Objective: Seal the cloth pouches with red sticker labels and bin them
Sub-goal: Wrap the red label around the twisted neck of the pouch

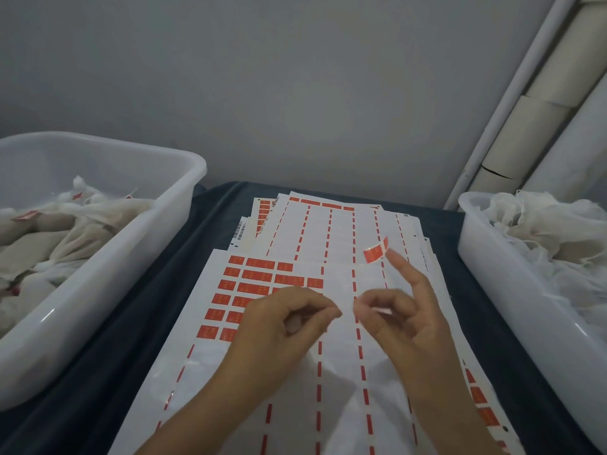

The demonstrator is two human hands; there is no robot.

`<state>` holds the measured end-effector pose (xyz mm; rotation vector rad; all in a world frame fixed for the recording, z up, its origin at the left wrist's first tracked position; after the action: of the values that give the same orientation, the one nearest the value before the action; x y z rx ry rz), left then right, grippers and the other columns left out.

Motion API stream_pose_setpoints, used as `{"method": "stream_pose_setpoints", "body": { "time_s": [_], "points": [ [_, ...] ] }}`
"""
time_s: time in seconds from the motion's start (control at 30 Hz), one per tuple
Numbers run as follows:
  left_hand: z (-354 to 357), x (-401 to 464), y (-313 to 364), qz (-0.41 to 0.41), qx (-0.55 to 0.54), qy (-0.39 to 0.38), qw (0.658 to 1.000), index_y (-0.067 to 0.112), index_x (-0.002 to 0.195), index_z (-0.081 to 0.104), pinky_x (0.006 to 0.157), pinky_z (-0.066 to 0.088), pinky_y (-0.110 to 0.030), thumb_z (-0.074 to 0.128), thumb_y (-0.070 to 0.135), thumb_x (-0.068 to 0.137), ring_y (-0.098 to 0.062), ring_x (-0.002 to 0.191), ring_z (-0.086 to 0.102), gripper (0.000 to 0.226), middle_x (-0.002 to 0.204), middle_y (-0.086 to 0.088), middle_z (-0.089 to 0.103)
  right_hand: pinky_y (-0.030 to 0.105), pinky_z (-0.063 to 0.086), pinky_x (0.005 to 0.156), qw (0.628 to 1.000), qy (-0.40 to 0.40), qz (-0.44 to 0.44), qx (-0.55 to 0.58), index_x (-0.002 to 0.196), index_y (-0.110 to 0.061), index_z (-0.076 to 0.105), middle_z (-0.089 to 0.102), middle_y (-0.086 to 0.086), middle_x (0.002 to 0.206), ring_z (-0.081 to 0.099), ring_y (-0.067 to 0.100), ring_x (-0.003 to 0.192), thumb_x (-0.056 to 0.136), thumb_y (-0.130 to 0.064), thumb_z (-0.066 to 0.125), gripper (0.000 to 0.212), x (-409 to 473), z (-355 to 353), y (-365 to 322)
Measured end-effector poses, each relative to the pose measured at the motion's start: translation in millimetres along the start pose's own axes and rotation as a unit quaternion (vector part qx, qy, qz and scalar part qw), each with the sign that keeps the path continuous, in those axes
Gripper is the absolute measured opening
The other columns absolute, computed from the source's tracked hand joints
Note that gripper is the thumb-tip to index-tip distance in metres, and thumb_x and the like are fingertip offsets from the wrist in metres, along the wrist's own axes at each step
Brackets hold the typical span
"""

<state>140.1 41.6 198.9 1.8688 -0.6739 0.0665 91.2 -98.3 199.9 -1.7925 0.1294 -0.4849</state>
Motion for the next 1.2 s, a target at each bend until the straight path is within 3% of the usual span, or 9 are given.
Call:
{"method": "stream_pose_setpoints", "body": {
  "time_s": [0.1, 0.2, 0.33, 0.5, 1.2],
  "points": [
    [-9.6, 2.0, -11.6, -0.044, -0.032, 0.043, 0.998, 0.041, 0.069, 0.059, 0.06, 0.039, 0.004, 0.068, 0.024, 0.077, 0.016, 0.079, 0.055, 0.021, 0.07, 0.04, 0.058, -0.005, 0.039, 0.062, 0.998, 0.028, 0.032, 0.035, 0.093, -0.032, 0.062, 0.058, -0.026, 0.104, 0.053, -0.021, 0.09, 0.055, -0.048, 0.061, 0.041, 1.3, -12.1, -0.2],
    [-10.7, 1.7, -11.6, -0.039, -0.024, 0.047, 0.998, 0.041, 0.068, 0.059, 0.059, 0.039, 0.004, 0.069, 0.023, 0.077, 0.017, 0.079, 0.054, 0.022, 0.07, 0.041, 0.058, 0.0, 0.044, 0.056, 0.985, -0.018, 0.08, 0.153, 0.079, -0.015, 0.07, 0.07, -0.016, 0.093, 0.062, -0.01, 0.085, 0.052, -0.039, 0.065, 0.036, -2.0, -5.4, 1.8],
    [-6.6, -0.1, -6.2, -0.01, -0.005, 0.034, 0.999, 0.041, 0.066, 0.056, 0.061, 0.038, 0.004, 0.068, 0.017, 0.079, 0.017, 0.08, 0.053, 0.03, 0.068, 0.043, 0.056, 0.0, 0.045, 0.061, 0.983, -0.073, 0.117, 0.122, 0.079, -0.024, 0.074, 0.071, -0.02, 0.089, 0.063, -0.007, 0.087, 0.058, -0.041, 0.064, 0.029, -8.3, 16.3, 13.3],
    [-6.0, -1.8, -3.4, 0.001, -0.003, 0.028, 1.0, 0.043, 0.066, 0.054, 0.062, 0.038, 0.004, 0.067, 0.015, 0.079, 0.018, 0.08, 0.052, 0.034, 0.065, 0.044, 0.054, 0.006, 0.048, 0.059, 0.986, -0.039, 0.11, 0.119, 0.077, -0.024, 0.07, 0.073, -0.012, 0.079, 0.068, 0.004, 0.079, 0.062, -0.035, 0.063, 0.021, -6.0, 13.5, 18.2],
    [-2.1, -1.3, -5.6, -0.034, -0.054, 0.014, 0.998, 0.038, 0.065, 0.06, 0.061, 0.042, 0.0, 0.067, 0.023, 0.079, 0.011, 0.077, 0.057, 0.022, 0.069, 0.033, 0.061, 0.004, 0.048, 0.063, 0.999, 0.001, 0.017, 0.038, 0.082, -0.021, 0.063, 0.07, -0.015, 0.077, 0.068, 0.003, 0.076, 0.064, -0.034, 0.061, 0.022, -7.5, 12.0, 12.4]
  ]
}}
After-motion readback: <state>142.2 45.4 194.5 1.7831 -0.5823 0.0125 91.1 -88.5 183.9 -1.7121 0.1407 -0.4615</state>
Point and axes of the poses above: each hand's wrist, its own x-axis towards the middle knuckle, its own z-axis out of the palm, y = z × x, the point moved 6 cm from there along x, towards the middle knuckle
